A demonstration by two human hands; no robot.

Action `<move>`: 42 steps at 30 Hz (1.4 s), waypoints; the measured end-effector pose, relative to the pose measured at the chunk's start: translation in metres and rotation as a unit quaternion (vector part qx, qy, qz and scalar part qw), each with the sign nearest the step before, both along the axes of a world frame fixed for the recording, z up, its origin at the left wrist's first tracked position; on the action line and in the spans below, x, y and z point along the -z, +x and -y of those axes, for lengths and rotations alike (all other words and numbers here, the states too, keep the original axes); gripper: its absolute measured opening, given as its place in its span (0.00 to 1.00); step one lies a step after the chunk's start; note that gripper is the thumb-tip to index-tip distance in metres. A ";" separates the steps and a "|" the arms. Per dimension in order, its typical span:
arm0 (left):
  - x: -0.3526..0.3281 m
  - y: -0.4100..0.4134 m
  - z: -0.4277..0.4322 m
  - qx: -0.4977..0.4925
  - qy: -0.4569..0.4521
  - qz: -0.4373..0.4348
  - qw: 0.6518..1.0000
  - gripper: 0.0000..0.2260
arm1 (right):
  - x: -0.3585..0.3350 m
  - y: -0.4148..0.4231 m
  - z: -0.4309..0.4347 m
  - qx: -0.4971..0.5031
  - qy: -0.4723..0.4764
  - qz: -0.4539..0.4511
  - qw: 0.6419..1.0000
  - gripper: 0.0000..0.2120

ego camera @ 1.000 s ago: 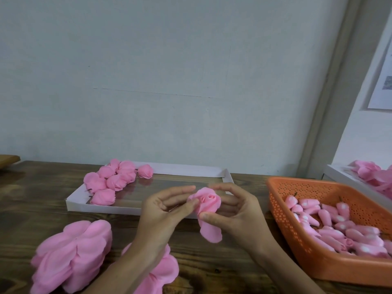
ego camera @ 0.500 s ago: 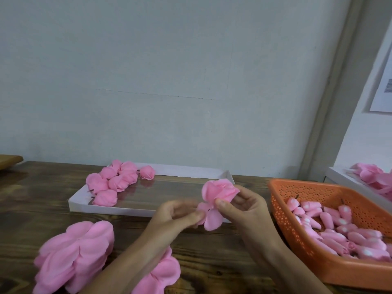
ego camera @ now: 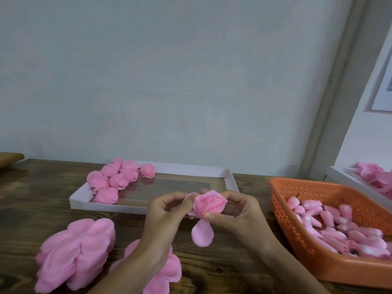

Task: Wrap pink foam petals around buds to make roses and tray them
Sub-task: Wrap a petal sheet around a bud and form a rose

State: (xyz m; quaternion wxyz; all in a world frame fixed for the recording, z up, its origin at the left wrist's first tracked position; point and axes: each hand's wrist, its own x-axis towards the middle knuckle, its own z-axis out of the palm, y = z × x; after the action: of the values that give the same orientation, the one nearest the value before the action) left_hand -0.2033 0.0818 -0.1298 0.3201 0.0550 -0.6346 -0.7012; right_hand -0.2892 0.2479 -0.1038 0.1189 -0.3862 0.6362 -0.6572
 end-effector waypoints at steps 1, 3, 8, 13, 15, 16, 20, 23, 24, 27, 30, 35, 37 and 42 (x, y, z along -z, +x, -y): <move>-0.002 0.002 -0.003 -0.004 -0.015 -0.011 1.000 0.09 | 0.000 0.001 0.001 -0.001 0.000 0.004 1.000 0.16; -0.005 0.003 -0.007 -0.014 -0.037 -0.027 0.999 0.08 | 0.001 0.002 0.002 0.002 0.000 0.005 1.000 0.15; -0.005 0.002 -0.006 0.011 0.018 -0.017 1.000 0.16 | 0.002 0.004 0.005 0.045 -0.016 0.017 0.999 0.17; -0.005 0.000 0.003 0.089 -0.034 0.030 0.995 0.22 | 0.001 0.004 0.005 0.060 -0.104 0.086 0.989 0.14; -0.003 -0.001 0.003 0.111 -0.072 0.098 0.986 0.24 | 0.001 0.004 0.006 0.069 -0.120 0.105 0.985 0.13; -0.002 -0.002 0.003 0.117 -0.082 0.119 0.983 0.22 | 0.001 0.004 0.006 0.074 -0.124 0.111 0.983 0.13; 0.001 -0.003 0.001 0.154 0.026 0.114 0.981 0.22 | 0.003 0.003 0.006 0.077 -0.140 0.104 0.982 0.12; 0.001 -0.003 0.002 0.171 0.106 0.075 0.977 0.27 | 0.002 0.004 0.004 0.088 -0.139 0.070 0.984 0.11; -0.001 -0.002 0.002 0.175 0.111 0.059 0.977 0.25 | 0.003 0.005 0.005 0.088 -0.139 0.064 0.984 0.11; -0.003 -0.003 0.001 0.169 0.127 0.009 0.977 0.17 | 0.003 0.008 0.007 0.068 -0.130 0.054 0.988 0.11; -0.002 -0.003 0.003 0.181 0.150 -0.038 0.971 0.15 | 0.003 0.009 0.008 0.062 -0.136 0.067 0.986 0.12; 0.000 -0.003 0.007 0.172 0.064 -0.067 0.981 0.22 | 0.002 0.010 0.009 0.060 -0.140 0.100 0.983 0.15; -0.001 -0.004 0.007 0.141 0.013 -0.050 0.989 0.23 | 0.001 0.012 0.010 0.055 -0.126 0.108 0.985 0.14; 0.001 -0.004 0.015 0.082 -0.049 -0.039 0.995 0.29 | -0.002 0.015 0.008 0.025 -0.090 0.127 0.988 0.14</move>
State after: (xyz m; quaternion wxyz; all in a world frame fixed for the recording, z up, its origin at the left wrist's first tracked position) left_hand -0.2068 0.0666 -0.1309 0.2885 -0.0400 -0.6575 -0.6949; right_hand -0.2745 0.2400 -0.1013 0.1468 -0.2932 0.5635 -0.7583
